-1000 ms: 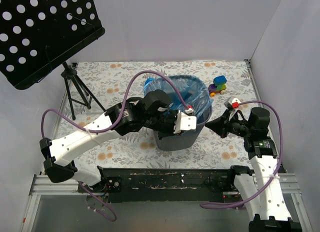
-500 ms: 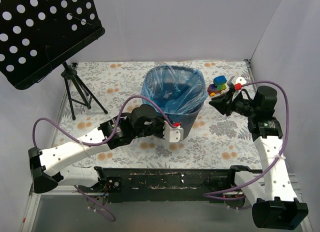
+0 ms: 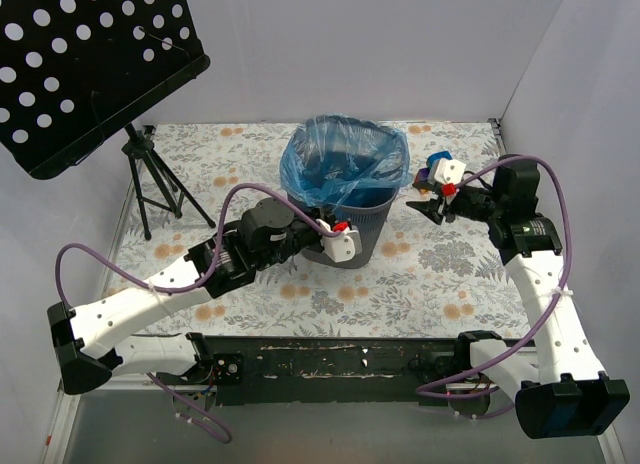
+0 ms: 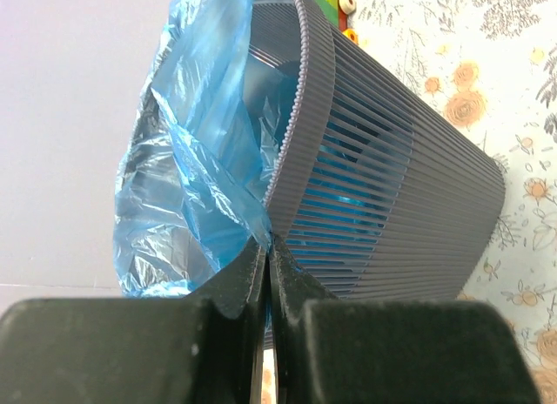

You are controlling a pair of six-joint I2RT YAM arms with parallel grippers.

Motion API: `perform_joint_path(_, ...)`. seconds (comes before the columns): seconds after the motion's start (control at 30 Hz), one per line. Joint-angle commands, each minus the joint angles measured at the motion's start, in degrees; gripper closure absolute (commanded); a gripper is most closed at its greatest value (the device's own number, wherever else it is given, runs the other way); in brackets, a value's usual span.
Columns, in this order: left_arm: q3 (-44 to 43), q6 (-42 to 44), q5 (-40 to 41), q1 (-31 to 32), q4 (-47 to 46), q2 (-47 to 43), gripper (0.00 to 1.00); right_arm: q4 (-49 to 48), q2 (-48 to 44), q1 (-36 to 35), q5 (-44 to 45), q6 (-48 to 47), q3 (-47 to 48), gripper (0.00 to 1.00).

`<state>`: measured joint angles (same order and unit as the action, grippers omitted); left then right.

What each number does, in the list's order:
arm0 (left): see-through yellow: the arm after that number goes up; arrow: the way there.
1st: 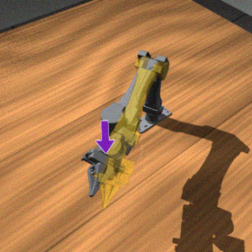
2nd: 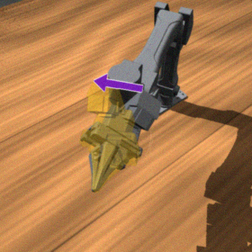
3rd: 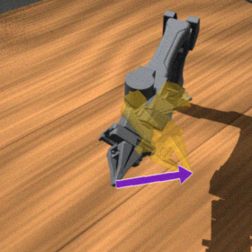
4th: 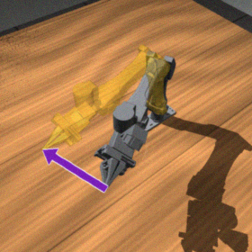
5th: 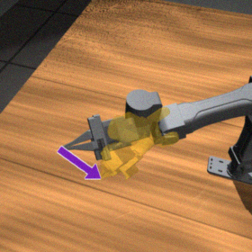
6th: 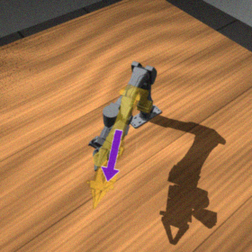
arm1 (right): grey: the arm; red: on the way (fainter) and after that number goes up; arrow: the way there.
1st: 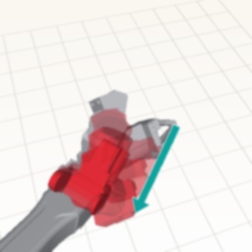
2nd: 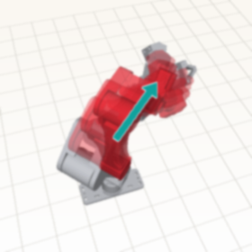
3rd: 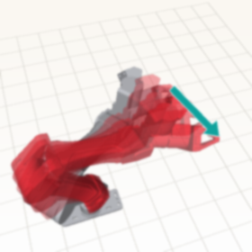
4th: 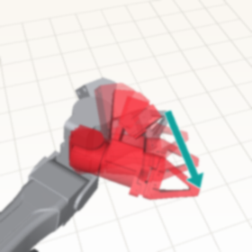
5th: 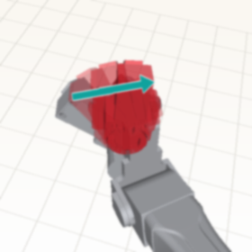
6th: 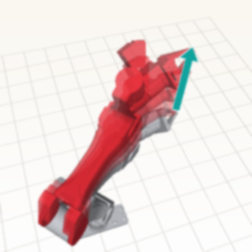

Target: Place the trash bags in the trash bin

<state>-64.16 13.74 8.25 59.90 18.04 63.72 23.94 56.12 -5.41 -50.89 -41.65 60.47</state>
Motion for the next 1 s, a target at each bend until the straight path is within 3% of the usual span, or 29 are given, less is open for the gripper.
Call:
perform_joint_path(0.0, -3.69, -0.91, -0.08, -0.13, -3.45, 1.31, 1.00, -2.93, 0.66, -2.41, 2.46, -5.99, 1.67, 0.50)
perform_joint_path(0.17, -5.18, -0.47, -0.78, -0.13, -5.03, 2.72, 1.00, -10.13, 1.10, -4.43, 6.76, -3.80, -1.31, 0.50)
perform_joint_path(0.27, -5.36, -0.55, -0.25, -0.13, -5.39, 3.42, 1.00, -12.16, 1.71, -5.23, 10.72, -1.95, -0.97, 0.55)
perform_joint_path(0.37, -5.18, -0.03, 0.10, -0.13, -5.30, 3.25, 1.00, -9.72, 2.33, -5.23, 13.79, -2.38, 1.05, 0.64)
perform_joint_path(0.5, -5.01, 0.68, 0.27, -0.13, -5.30, 2.63, 1.00, -4.09, 2.33, -5.23, 16.61, -5.20, 3.08, 0.68)
perform_joint_path(0.77, -5.36, 0.41, -0.25, -0.05, -6.09, 2.54, 1.00, -6.63, 1.71, -5.23, 15.39, -5.28, 2.46, 0.52)
perform_joint_path(0.97, -5.36, 0.68, -1.30, -0.13, -6.62, 2.63, 1.00, -9.26, 2.68, -6.10, 10.46, -6.60, 0.36, 0.49)
